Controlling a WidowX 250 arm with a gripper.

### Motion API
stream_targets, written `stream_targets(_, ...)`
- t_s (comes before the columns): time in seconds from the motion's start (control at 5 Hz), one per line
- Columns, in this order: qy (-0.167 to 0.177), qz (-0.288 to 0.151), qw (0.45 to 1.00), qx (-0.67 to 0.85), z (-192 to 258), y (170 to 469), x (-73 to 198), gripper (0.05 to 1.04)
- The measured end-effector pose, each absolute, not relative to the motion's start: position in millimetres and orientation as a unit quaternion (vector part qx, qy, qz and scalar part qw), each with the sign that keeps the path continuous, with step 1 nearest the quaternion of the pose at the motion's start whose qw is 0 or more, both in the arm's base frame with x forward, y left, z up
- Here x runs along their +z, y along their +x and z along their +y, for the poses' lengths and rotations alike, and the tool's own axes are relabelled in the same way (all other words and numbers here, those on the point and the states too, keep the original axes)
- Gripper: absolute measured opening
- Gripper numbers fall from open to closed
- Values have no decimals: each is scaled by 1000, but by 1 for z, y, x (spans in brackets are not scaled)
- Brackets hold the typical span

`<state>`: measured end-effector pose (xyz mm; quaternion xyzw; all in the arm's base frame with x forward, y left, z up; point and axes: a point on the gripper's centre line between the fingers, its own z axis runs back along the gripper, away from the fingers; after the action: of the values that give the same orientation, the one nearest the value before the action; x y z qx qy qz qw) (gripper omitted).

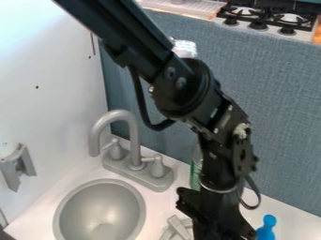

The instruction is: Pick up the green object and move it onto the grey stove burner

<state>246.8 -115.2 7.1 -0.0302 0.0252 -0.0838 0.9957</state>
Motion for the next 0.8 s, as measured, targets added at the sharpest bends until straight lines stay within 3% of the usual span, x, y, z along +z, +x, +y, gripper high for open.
stream_targets(0.8,-35,26,997,-60,-96,267,-15,90)
